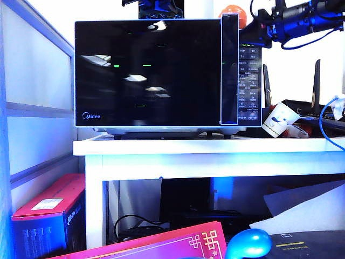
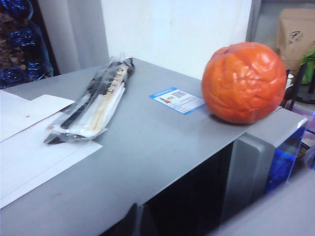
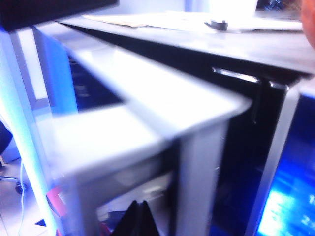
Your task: Open the microwave door, place the orange inside the microwave, then close the microwave door.
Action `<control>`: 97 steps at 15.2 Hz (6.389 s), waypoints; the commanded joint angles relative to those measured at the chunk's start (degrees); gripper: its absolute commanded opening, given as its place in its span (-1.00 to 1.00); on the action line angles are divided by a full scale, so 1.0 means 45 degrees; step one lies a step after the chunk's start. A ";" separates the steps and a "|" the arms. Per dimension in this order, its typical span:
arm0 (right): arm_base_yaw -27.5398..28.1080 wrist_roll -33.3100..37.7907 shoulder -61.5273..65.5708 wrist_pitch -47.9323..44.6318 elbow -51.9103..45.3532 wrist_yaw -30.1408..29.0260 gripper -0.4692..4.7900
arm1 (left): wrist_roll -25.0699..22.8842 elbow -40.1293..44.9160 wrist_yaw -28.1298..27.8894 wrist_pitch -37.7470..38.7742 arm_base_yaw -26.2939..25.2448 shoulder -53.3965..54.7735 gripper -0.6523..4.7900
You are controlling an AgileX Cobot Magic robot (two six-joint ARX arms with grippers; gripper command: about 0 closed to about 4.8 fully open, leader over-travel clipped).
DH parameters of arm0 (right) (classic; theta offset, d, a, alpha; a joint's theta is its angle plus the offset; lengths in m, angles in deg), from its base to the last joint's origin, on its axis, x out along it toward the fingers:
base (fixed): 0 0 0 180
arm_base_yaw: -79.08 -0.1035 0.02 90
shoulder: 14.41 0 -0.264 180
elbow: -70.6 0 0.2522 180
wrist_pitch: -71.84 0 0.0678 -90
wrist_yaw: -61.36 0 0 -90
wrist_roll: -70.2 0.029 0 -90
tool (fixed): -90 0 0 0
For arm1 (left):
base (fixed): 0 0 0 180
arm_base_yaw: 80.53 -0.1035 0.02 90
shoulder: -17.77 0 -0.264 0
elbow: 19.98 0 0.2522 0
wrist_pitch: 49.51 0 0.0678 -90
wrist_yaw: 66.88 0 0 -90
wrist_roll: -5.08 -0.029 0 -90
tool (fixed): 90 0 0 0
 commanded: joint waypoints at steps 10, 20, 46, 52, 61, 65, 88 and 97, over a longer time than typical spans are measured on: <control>0.0112 0.0087 -0.0573 -0.0121 0.0087 0.0019 -0.79 | 0.0044 -0.0078 0.0126 0.1239 0.0024 0.0452 -0.78; 0.0724 -0.0549 -0.0685 -0.0151 0.0078 0.2497 -0.79 | 0.0000 -0.0053 0.0126 0.1302 0.0024 0.0452 -0.78; -0.0588 -0.0588 0.1005 -0.0952 0.0709 0.2647 -0.82 | 0.0102 -0.0087 0.0214 0.0053 0.0024 0.0117 -0.78; -0.0423 -0.0583 0.0525 -0.0889 0.0714 0.1715 -0.82 | 0.0287 -0.0083 0.0214 0.0389 0.0024 0.0073 -0.78; -0.0087 -0.0223 -0.0019 -0.0894 0.0714 0.0748 -0.82 | 0.0253 -0.0078 0.0748 0.2841 0.0024 0.0083 -0.78; -0.0087 -0.0034 -0.0073 -0.0996 0.0714 0.0699 -0.82 | 0.0238 -0.0078 0.1054 0.3745 0.0024 0.0102 -0.78; -0.1603 -0.0049 0.0136 -0.1647 0.0709 0.5717 -0.82 | 0.0257 -0.0102 0.2642 0.3507 0.0034 -0.0136 -0.78; -0.1860 0.0330 0.0083 -0.1661 0.0709 0.2720 -0.82 | 0.0282 -0.0102 0.2079 0.3298 0.0034 -0.0631 -0.78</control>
